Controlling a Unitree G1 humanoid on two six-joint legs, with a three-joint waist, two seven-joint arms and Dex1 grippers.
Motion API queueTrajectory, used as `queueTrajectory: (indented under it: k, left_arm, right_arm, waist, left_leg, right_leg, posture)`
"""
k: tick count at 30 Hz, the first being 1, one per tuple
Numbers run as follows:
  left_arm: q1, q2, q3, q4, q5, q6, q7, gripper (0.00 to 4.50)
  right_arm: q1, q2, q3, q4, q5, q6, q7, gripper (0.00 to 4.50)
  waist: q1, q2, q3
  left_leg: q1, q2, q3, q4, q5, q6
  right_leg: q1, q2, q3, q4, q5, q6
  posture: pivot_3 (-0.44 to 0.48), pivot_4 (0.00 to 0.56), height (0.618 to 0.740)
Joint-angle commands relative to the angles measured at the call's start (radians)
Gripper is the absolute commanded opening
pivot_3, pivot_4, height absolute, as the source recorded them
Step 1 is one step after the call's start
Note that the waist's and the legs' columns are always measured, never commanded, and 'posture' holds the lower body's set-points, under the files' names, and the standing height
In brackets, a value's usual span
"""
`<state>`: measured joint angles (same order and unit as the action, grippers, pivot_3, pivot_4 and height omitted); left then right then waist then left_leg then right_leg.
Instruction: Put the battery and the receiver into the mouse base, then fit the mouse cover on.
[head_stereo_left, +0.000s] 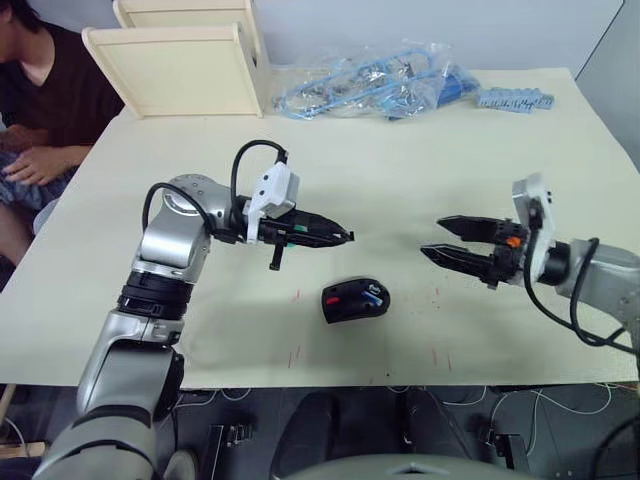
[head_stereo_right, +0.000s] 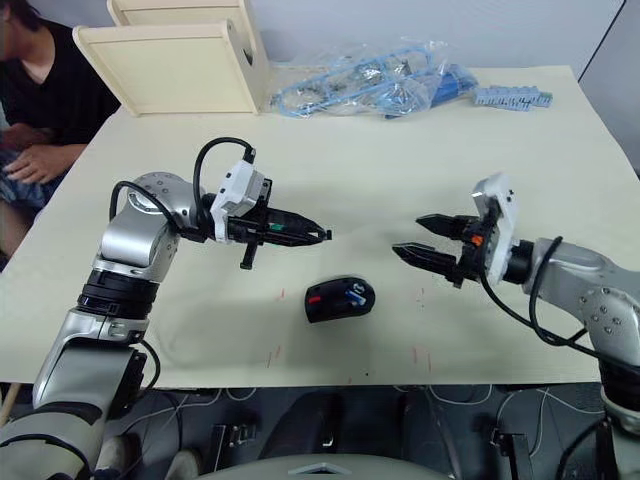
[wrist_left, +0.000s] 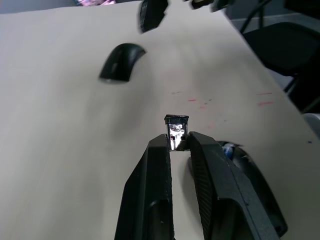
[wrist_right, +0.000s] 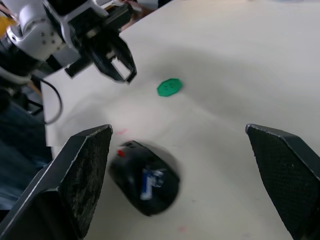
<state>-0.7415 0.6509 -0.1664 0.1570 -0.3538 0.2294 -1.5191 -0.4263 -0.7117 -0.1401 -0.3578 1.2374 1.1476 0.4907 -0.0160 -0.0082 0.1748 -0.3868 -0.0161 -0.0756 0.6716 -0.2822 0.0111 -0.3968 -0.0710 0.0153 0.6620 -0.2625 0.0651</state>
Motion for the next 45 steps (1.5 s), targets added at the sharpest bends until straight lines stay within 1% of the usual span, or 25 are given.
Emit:
queueTrajectory:
  k: [1,4,6,9,12,13,14,15,16,17,19,28,45]
  left_arm:
    - [-0.013,0.001,0.006,-0.053,-0.020,0.007,-0.009,0.43]
    - [-0.010,-0.004,0.003,-0.072,-0.023,0.017,-0.006,0.43]
    - [-0.004,-0.007,0.002,-0.087,-0.025,0.026,-0.001,0.43]
    - [0.003,-0.008,0.003,-0.104,-0.027,0.042,0.001,0.43]
    - [0.004,-0.011,0.002,-0.101,-0.023,0.043,0.000,0.43]
    - [0.004,-0.012,0.001,-0.095,-0.019,0.039,0.000,0.35]
    - [0.004,-0.013,0.000,-0.091,-0.016,0.036,0.000,0.33]
    - [0.005,-0.014,0.000,-0.089,-0.014,0.034,0.000,0.33]
    - [0.005,-0.014,0.000,-0.087,-0.012,0.033,-0.001,0.33]
    - [0.006,-0.015,-0.001,-0.086,-0.011,0.032,-0.001,0.33]
    - [0.007,-0.016,-0.003,-0.084,-0.009,0.028,-0.002,0.33]
    - [0.016,-0.012,-0.010,-0.072,0.002,0.006,-0.015,0.33]
    - [0.027,-0.003,-0.025,-0.071,0.005,-0.014,-0.015,0.33]
  right_arm:
    - [-0.050,0.035,0.000,0.089,0.234,0.100,-0.187,4.50]
    - [-0.087,0.045,0.037,0.165,0.406,0.122,-0.363,4.50]
    - [-0.108,0.049,0.077,0.204,0.528,0.099,-0.480,4.50]
    - [-0.137,0.052,0.142,0.226,0.680,0.044,-0.618,4.50]
    - [-0.157,0.080,0.175,0.233,0.734,0.012,-0.692,4.50]
    - [-0.162,0.090,0.182,0.232,0.735,0.007,-0.705,4.24]
    - [-0.164,0.099,0.185,0.230,0.735,0.004,-0.714,3.82]
    - [-0.165,0.108,0.186,0.228,0.735,0.002,-0.721,3.82]
    - [-0.167,0.116,0.187,0.225,0.735,0.003,-0.727,3.30]
    - [-0.169,0.124,0.188,0.221,0.735,0.004,-0.733,2.92]
    - [-0.174,0.138,0.195,0.211,0.735,0.008,-0.740,2.01]
    - [-0.177,0.187,0.201,0.189,0.735,0.016,-0.749,2.01]
    - [-0.186,0.176,0.233,0.191,0.735,0.031,-0.768,2.01]
  waist:
    - [0.000,0.000,0.000]
    - [0.000,-0.001,0.000]
    - [-0.001,-0.001,0.001]
    - [-0.003,-0.001,0.001]
    - [-0.006,-0.001,0.001]
    - [-0.009,-0.001,0.001]
    - [-0.010,-0.001,0.001]
    - [-0.012,-0.001,0.001]
    - [-0.013,-0.001,0.001]
    - [-0.014,-0.001,0.001]
    - [-0.018,-0.001,0.001]
    - [-0.025,-0.001,0.001]
    - [-0.025,-0.001,0.001]
  left_leg:
    - [0.000,0.000,0.000,0.000,0.000,0.000]
    - [-0.001,0.001,0.000,0.000,0.000,0.000]
    - [-0.001,0.000,0.001,0.000,0.000,0.000]
    - [-0.003,0.001,0.001,0.000,0.000,0.000]
    - [-0.009,0.001,0.000,0.002,0.000,0.000]
    - [-0.009,0.000,0.000,0.002,0.000,0.000]
    - [-0.010,0.000,0.001,0.002,0.000,0.000]
    - [-0.010,0.000,0.001,0.002,0.000,0.000]
    - [-0.010,0.000,0.001,0.002,0.000,0.000]
    - [-0.010,0.000,0.000,0.002,0.000,0.000]
    - [-0.010,0.000,0.000,0.002,0.000,0.000]
    - [-0.010,0.000,0.001,0.002,0.000,0.000]
    - [-0.011,0.000,0.001,0.002,0.000,0.000]
  right_leg:
    - [0.000,0.000,0.000,0.000,0.000,0.000]
    - [0.000,0.000,0.000,0.000,0.000,0.000]
    - [-0.001,0.000,0.000,0.000,0.000,0.000]
    - [-0.004,0.000,0.000,0.000,0.000,0.000]
    - [-0.008,0.000,0.000,0.002,0.000,0.000]
    - [-0.009,0.000,0.000,0.001,0.000,0.000]
    - [-0.009,0.000,0.000,0.001,0.000,0.000]
    - [-0.009,0.000,0.000,0.001,0.000,0.000]
    - [-0.009,0.000,0.000,0.001,0.000,0.000]
    - [-0.009,0.000,0.000,0.001,0.000,0.000]
    - [-0.009,0.000,0.000,0.001,0.000,0.000]
    - [-0.009,0.000,0.000,0.002,0.000,0.000]
    - [-0.011,0.000,0.001,0.002,0.000,0.000]
  posture:
    - [0.000,0.150,0.740]
    - [0.000,0.150,0.740]
    - [0.000,0.150,0.740]
    - [0.000,0.150,0.740]
    - [0.000,0.150,0.740]
    - [0.000,0.150,0.740]
    - [0.000,0.150,0.740]
    - [0.000,0.150,0.740]
    - [0.000,0.150,0.740]
    - [0.000,0.150,0.740]
    - [0.000,0.150,0.740]
    - [0.000,0.150,0.740]
    - [0.000,0.150,0.740]
